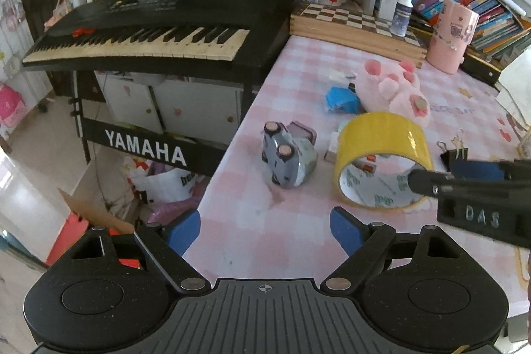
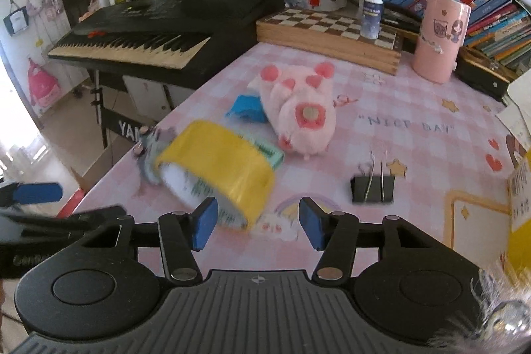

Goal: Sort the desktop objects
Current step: 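Grasp the grey toy car with the left tool while the right tool grasps the yellow tape roll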

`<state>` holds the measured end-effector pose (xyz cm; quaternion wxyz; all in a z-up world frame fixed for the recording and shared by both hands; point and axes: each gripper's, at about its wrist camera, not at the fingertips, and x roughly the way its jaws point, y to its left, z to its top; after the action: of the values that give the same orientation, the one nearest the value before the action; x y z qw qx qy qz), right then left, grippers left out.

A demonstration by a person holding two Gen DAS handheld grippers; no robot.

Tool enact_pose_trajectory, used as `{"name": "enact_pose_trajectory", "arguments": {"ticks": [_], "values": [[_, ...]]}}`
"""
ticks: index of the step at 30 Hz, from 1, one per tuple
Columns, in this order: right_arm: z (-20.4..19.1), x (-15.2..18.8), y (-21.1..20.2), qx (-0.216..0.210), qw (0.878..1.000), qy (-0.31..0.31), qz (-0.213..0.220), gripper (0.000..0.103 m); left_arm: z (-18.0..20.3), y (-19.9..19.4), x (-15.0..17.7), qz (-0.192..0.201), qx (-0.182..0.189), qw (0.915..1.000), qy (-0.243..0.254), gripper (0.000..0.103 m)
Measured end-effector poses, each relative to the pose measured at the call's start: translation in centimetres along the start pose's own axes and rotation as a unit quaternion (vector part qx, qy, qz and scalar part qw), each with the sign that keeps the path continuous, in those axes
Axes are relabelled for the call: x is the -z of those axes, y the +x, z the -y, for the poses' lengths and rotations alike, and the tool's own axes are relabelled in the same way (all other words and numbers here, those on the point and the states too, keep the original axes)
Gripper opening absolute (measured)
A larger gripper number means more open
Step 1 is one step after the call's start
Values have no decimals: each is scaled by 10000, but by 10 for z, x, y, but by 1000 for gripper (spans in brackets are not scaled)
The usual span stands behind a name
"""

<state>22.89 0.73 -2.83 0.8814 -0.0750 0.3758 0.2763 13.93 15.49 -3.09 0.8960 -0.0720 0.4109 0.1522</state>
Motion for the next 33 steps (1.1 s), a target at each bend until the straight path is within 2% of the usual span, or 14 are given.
{"name": "enact_pose_trajectory", "arguments": {"ticks": [3,6,9,13,18,23,26,28,29,30,31,32,33], "values": [[6,-9,10,-130,9999,73,51,48,3,8,-8,3,-27,10000,83,87],[15,-14,15,-268,9994,174,120,22,7,18,-17,18,-29,9999,153,86],[30,-20,16,-300,9989,329,170,12,11,29,-24,18,-3,9998,214,86],[43,-23,12,-206,9987,410,231,11,20,46,-31,61,12,9993,369,82],[49,-18,5,-79,9989,441,157,11,24,68,-36,27,-137,9989,453,72],[52,-16,5,-18,9989,463,79,10,26,75,-36,65,-72,9984,548,52],[53,-18,14,23,9987,507,49,13,27,73,-36,50,-10,9985,554,51],[52,-17,25,12,9987,515,-44,37,26,72,-35,28,41,9983,574,51],[50,-15,31,-42,9987,511,-66,38,26,71,-34,21,53,9983,585,51],[49,-14,36,-88,9987,504,-87,34,26,71,-34,15,62,9983,586,51],[48,-12,40,-61,9987,489,-82,18,26,69,-33,13,62,9983,579,51],[48,-11,41,-54,9987,504,-87,9,26,67,-33,27,58,9983,572,51],[50,-12,39,-112,9983,564,-71,9,25,63,-32,62,61,9984,562,51]]}}
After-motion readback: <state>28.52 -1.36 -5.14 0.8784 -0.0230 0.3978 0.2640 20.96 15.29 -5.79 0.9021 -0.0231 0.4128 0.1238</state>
